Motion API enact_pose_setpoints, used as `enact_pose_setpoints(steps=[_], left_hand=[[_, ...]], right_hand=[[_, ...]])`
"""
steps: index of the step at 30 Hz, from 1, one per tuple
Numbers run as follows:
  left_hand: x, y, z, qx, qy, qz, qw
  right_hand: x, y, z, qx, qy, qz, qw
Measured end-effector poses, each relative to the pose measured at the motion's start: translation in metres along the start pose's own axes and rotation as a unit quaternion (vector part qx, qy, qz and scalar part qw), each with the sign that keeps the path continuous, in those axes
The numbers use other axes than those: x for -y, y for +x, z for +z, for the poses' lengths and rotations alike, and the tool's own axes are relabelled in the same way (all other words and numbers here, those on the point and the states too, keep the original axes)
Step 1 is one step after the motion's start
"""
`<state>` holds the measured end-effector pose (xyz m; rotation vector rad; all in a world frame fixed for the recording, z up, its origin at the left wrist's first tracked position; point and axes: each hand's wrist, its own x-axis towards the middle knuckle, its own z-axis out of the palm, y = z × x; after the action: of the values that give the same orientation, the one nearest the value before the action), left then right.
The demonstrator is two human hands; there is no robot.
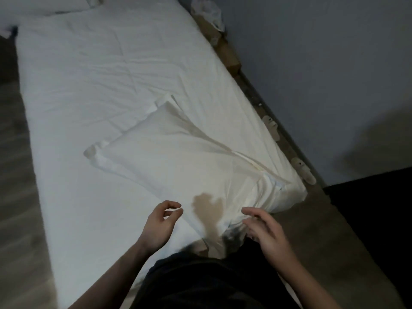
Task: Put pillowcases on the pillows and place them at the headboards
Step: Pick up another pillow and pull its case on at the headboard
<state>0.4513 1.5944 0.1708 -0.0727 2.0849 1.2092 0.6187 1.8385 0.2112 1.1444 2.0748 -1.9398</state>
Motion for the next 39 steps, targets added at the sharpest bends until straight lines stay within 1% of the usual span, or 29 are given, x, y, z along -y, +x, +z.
enact_pose_setpoints(steps=[4, 8, 10, 12, 16, 20, 23, 26, 30, 33, 36, 39], left_hand=[[-0.002, 0.005, 0.040, -0.072, -0.028, -0.040, 0.996], [-0.015, 0.000, 0.094, -0.159, -0.062, -0.097, 0.981], [-0.022, -0.006, 0.123, -0.184, -0.074, -0.115, 0.973], [-0.024, -0.010, 0.150, -0.194, -0.078, -0.128, 0.969], [-0.022, -0.020, 0.189, -0.208, -0.106, -0.156, 0.960], [-0.014, -0.031, 0.209, -0.211, -0.114, -0.160, 0.958], [0.002, -0.032, 0.217, -0.197, -0.102, -0.179, 0.959], [0.016, -0.027, 0.224, -0.192, -0.080, -0.213, 0.955], [0.023, -0.020, 0.238, -0.231, -0.092, -0.248, 0.936], [0.033, -0.014, 0.254, -0.257, -0.105, -0.269, 0.922], [0.035, -0.011, 0.271, -0.236, -0.088, -0.312, 0.916], [0.039, -0.002, 0.281, -0.234, -0.078, -0.352, 0.903]], right_hand=[[0.010, 0.056, -0.040, 0.095, -0.041, -0.001, 0.995], [0.012, 0.108, -0.088, 0.172, -0.080, 0.010, 0.982], [0.014, 0.132, -0.109, 0.207, -0.111, 0.010, 0.972], [0.009, 0.156, -0.126, 0.226, -0.142, 0.019, 0.964], [-0.009, 0.188, -0.142, 0.243, -0.170, 0.035, 0.954], [-0.024, 0.202, -0.146, 0.260, -0.187, 0.041, 0.946], [-0.036, 0.211, -0.156, 0.246, -0.200, 0.020, 0.948], [-0.041, 0.226, -0.166, 0.234, -0.245, 0.021, 0.941], [-0.057, 0.261, -0.169, 0.230, -0.299, 0.007, 0.926], [-0.063, 0.295, -0.164, 0.237, -0.345, 0.014, 0.908], [-0.064, 0.324, -0.155, 0.241, -0.385, 0.012, 0.891], [-0.067, 0.352, -0.147, 0.231, -0.398, 0.028, 0.888]])
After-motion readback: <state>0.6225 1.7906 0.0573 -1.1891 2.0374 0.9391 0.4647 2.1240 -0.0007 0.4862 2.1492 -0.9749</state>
